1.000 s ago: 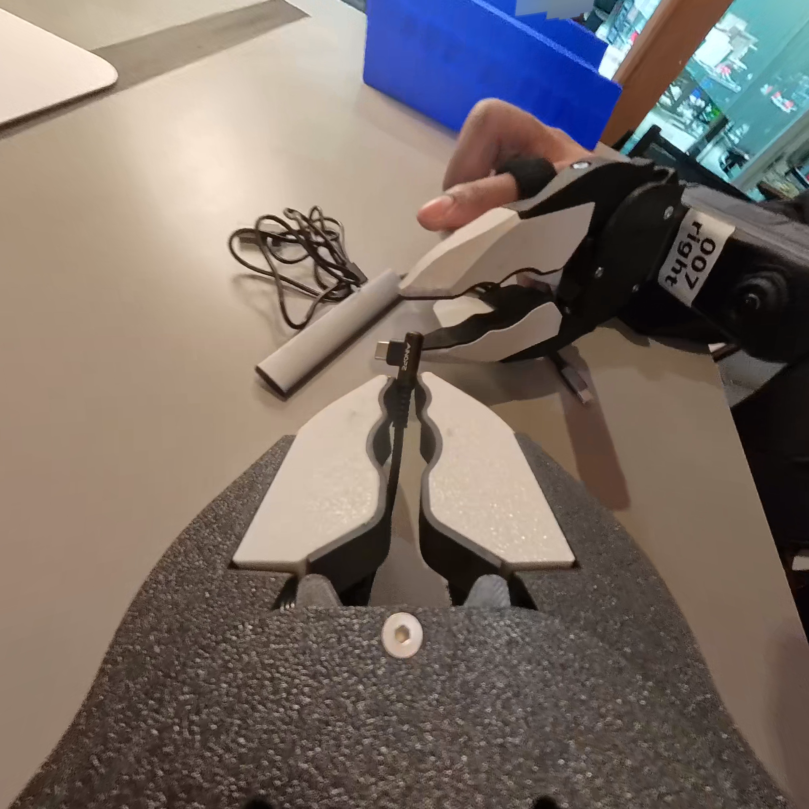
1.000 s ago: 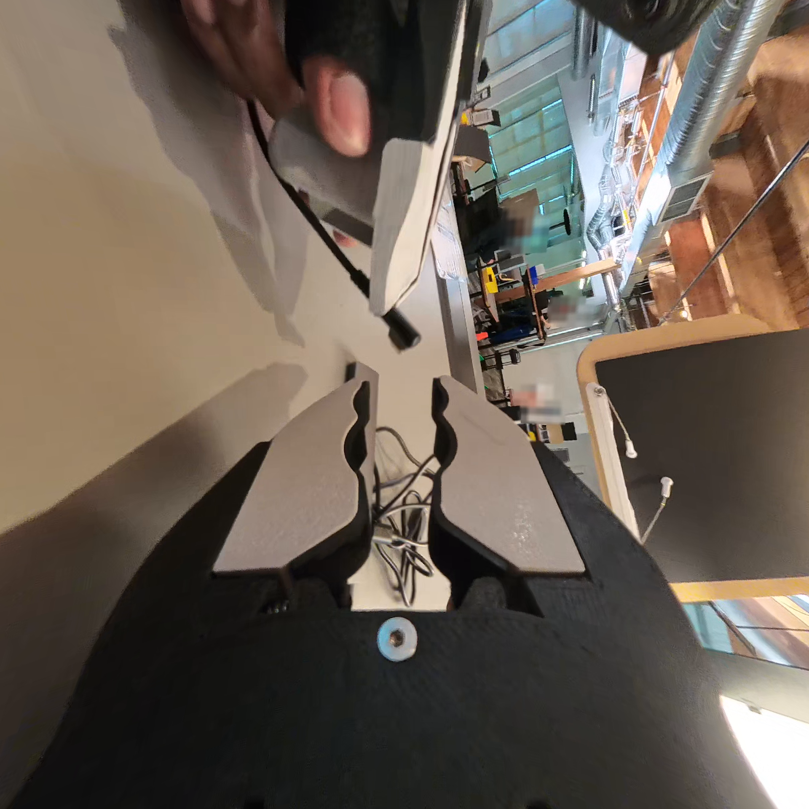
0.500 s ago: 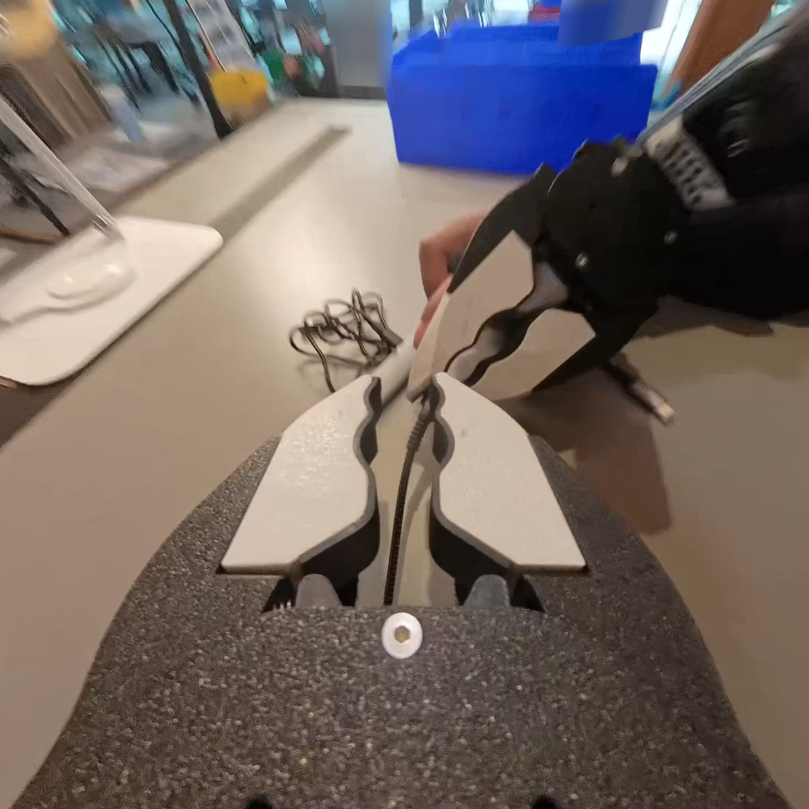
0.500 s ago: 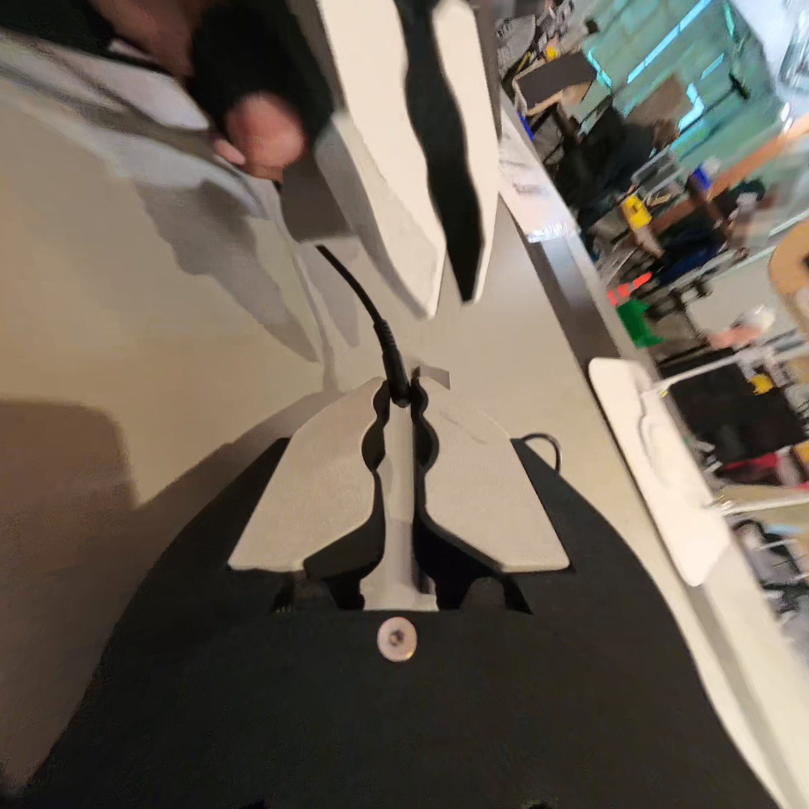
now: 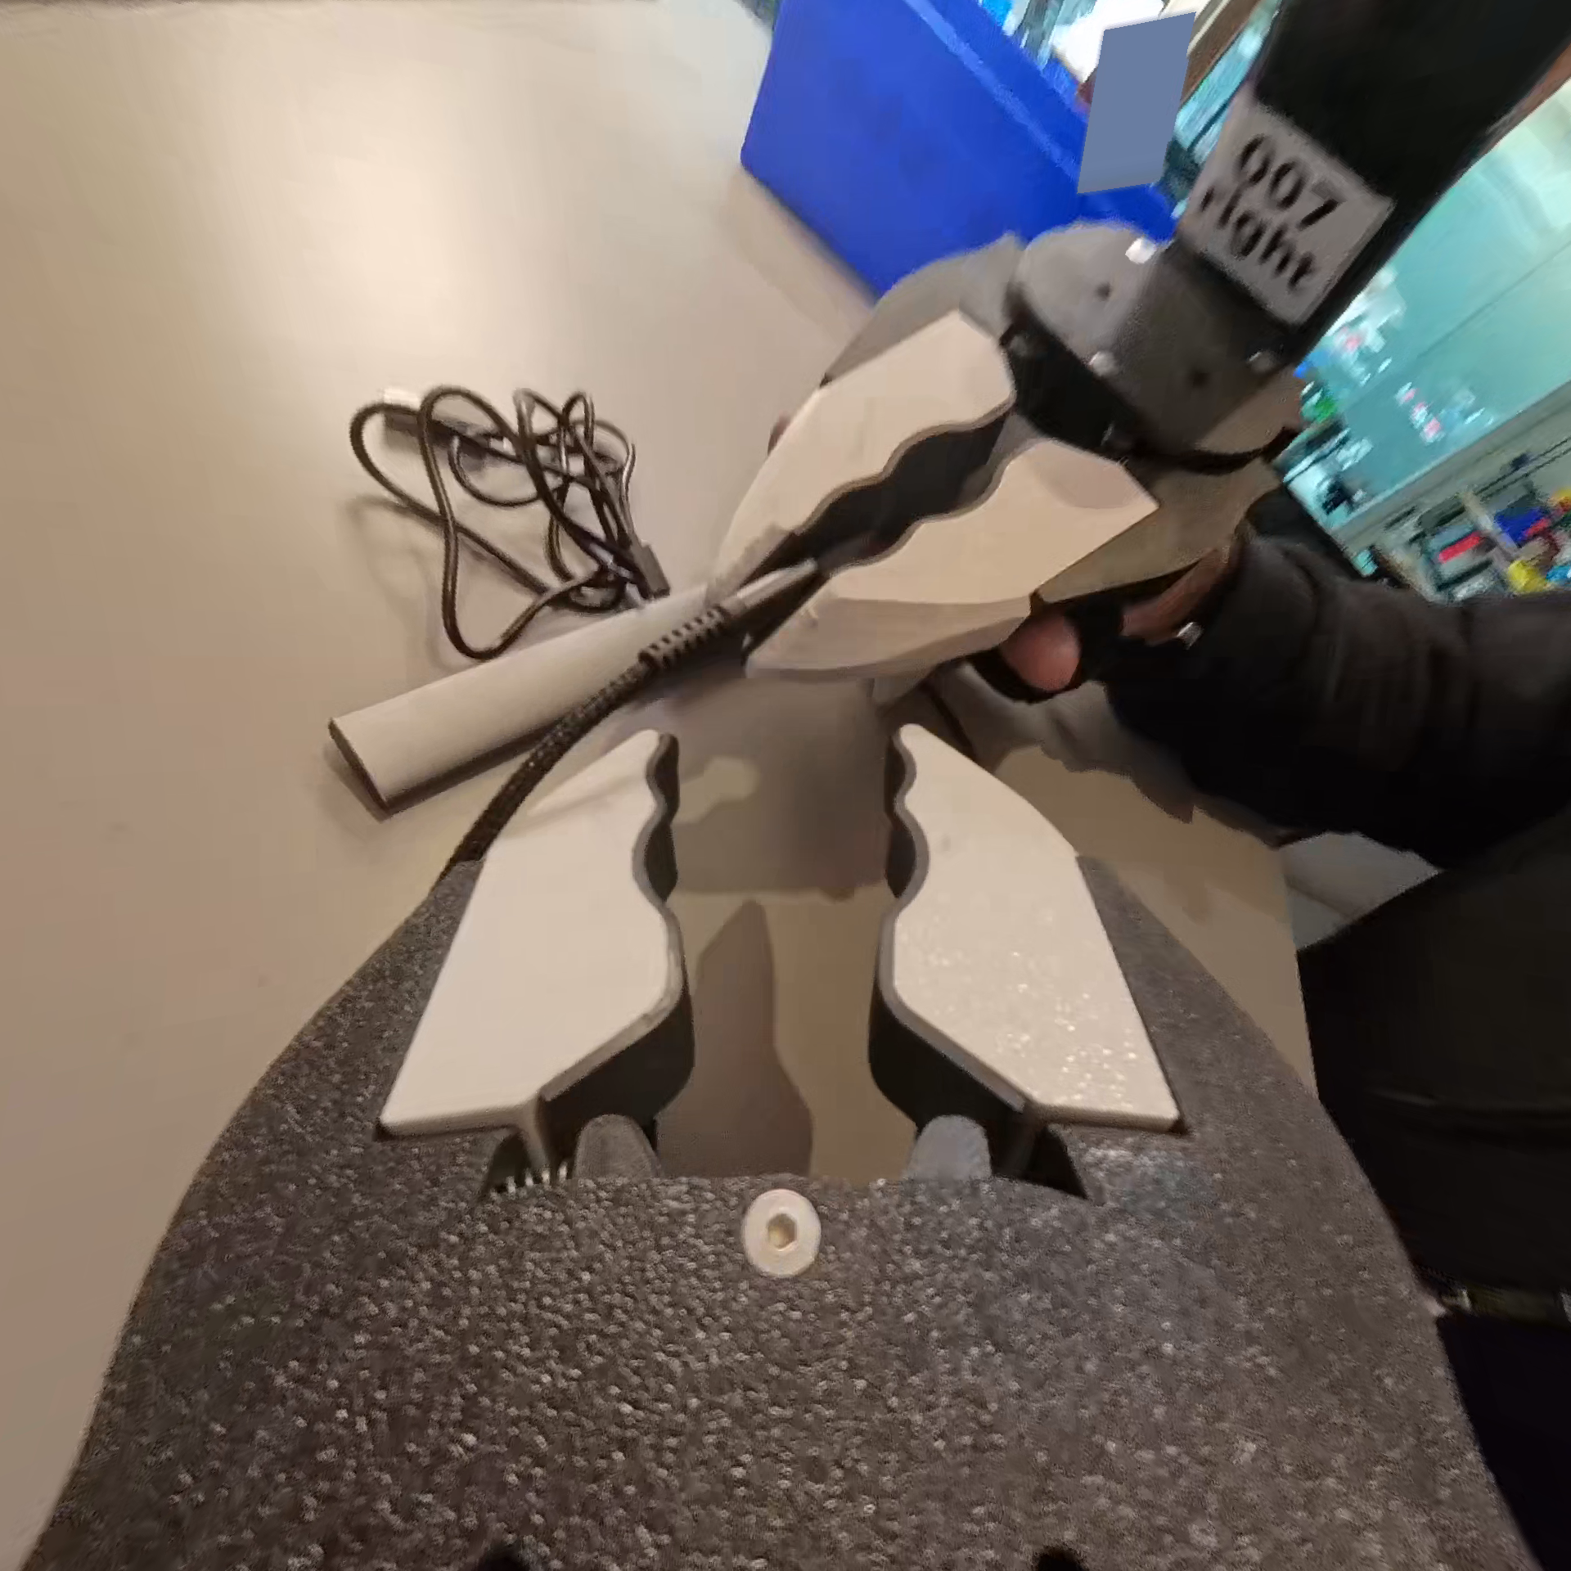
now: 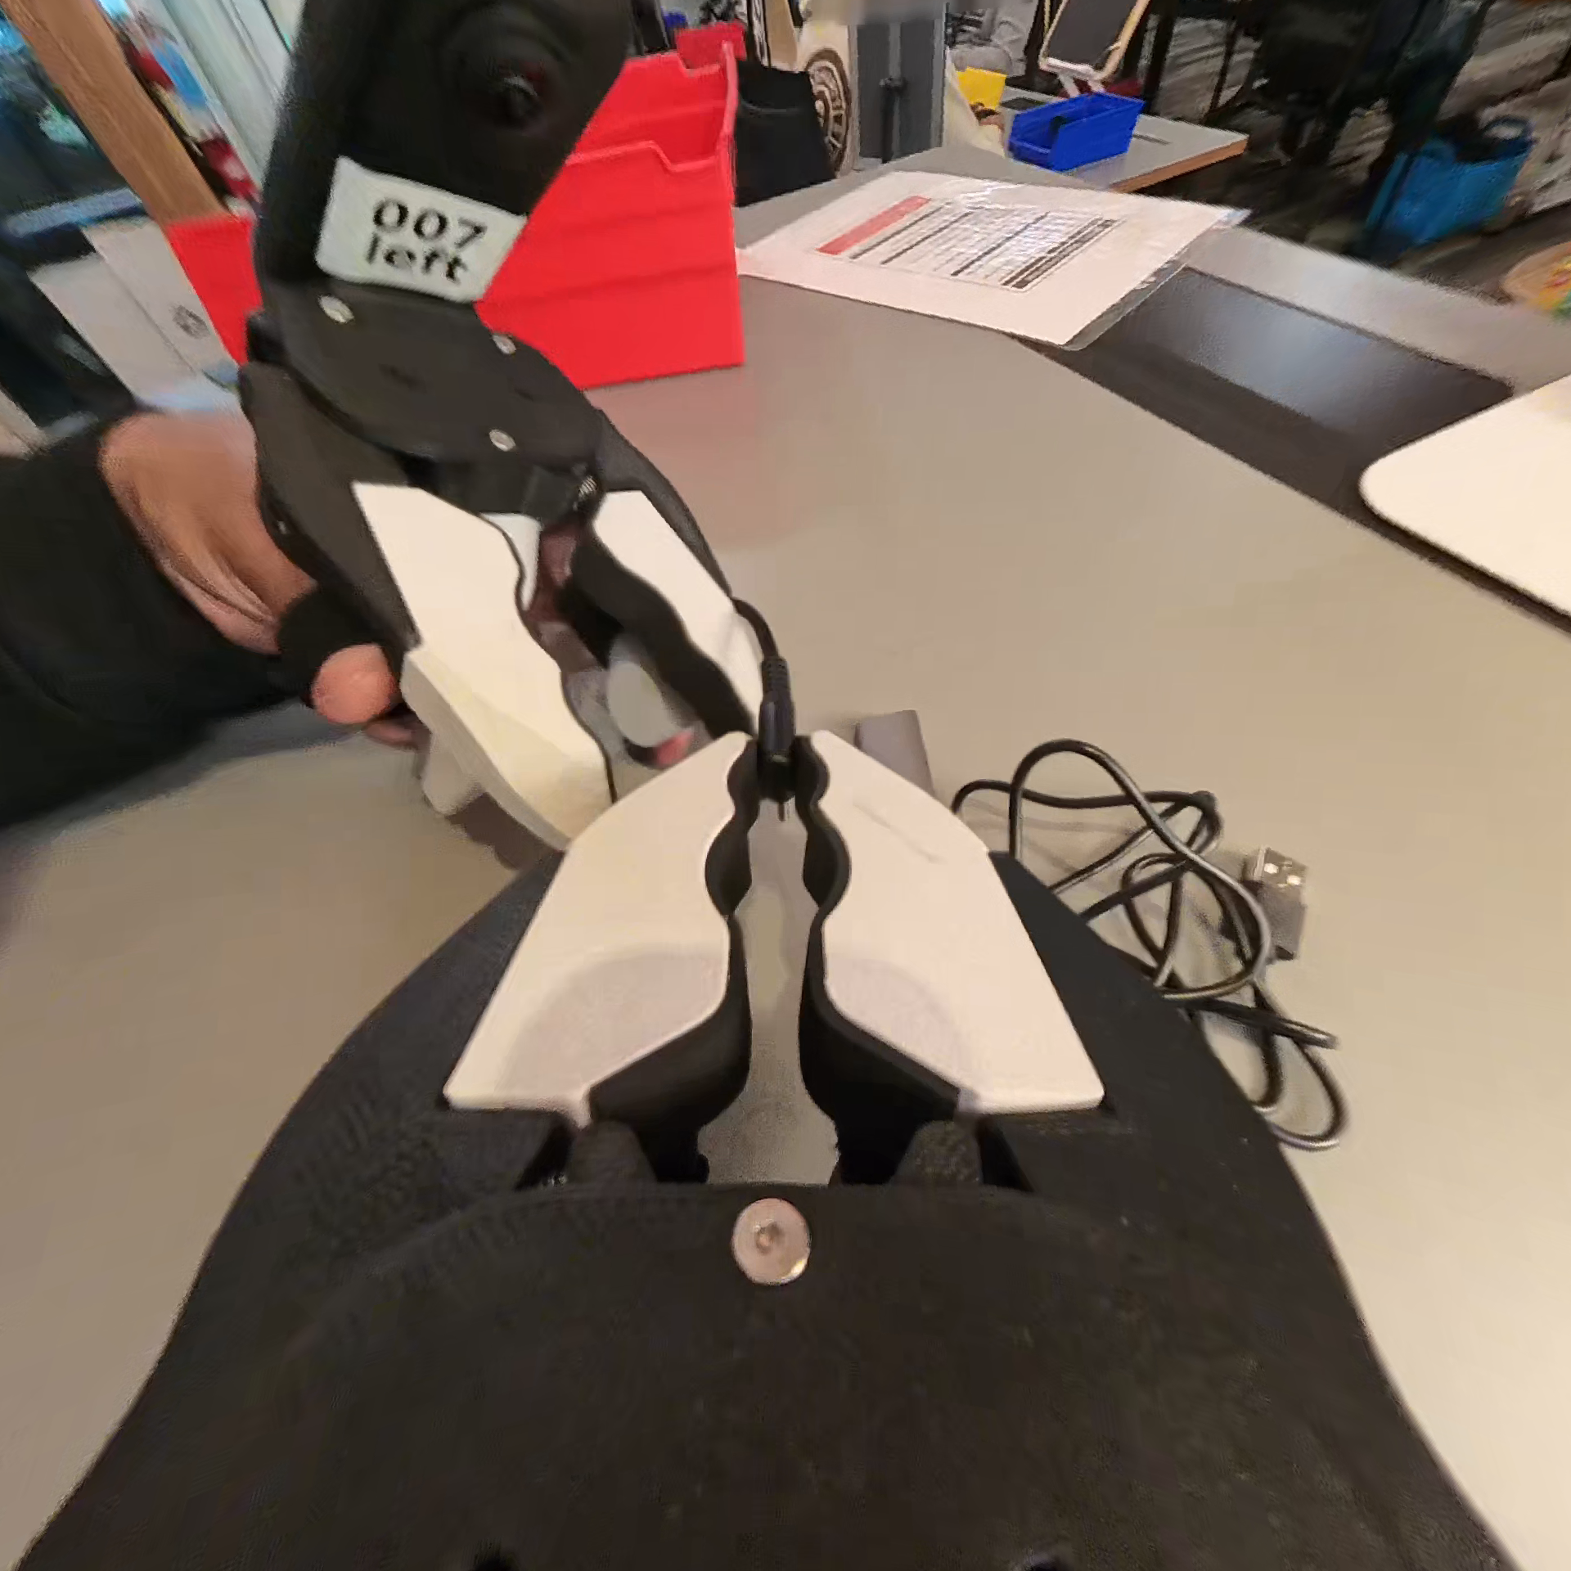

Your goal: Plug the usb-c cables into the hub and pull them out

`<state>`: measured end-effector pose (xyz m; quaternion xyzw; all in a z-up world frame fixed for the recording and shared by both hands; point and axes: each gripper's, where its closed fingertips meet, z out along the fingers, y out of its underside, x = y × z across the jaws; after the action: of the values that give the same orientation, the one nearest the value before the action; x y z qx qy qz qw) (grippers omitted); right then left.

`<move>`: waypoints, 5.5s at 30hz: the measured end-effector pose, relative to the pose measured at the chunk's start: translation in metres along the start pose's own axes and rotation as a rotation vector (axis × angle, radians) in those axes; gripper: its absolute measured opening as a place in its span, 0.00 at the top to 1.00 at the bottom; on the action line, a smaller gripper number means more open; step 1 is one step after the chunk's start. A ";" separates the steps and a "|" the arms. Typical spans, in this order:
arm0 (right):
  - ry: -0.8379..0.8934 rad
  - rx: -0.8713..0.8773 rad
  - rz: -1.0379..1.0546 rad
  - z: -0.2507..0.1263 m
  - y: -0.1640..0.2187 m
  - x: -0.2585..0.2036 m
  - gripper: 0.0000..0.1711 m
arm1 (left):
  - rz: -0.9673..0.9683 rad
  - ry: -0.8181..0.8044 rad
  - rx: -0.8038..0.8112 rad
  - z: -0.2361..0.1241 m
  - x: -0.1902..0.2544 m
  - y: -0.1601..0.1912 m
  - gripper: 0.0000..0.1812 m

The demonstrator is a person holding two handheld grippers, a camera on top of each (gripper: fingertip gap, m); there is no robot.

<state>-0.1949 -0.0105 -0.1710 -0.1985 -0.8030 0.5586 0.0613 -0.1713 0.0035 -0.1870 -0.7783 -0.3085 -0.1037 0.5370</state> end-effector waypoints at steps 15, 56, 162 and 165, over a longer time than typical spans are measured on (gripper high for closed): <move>-0.231 0.173 0.382 -0.012 -0.019 0.000 0.96 | -0.434 0.219 0.568 -0.014 -0.005 -0.060 0.73; 0.109 -0.520 -0.099 0.005 0.063 0.040 0.73 | -0.294 -0.062 0.404 -0.042 -0.060 -0.042 0.96; 0.391 -0.098 -1.047 0.016 -0.024 -0.006 0.55 | -0.048 0.109 0.205 -0.030 -0.014 -0.023 0.95; 0.426 -0.161 -1.046 0.027 -0.017 0.000 0.59 | -0.014 0.113 0.190 -0.029 -0.010 -0.021 0.95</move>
<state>-0.2081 -0.0394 -0.1654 0.1131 -0.8044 0.3385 0.4750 -0.1866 -0.0213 -0.1638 -0.7147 -0.2917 -0.1213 0.6240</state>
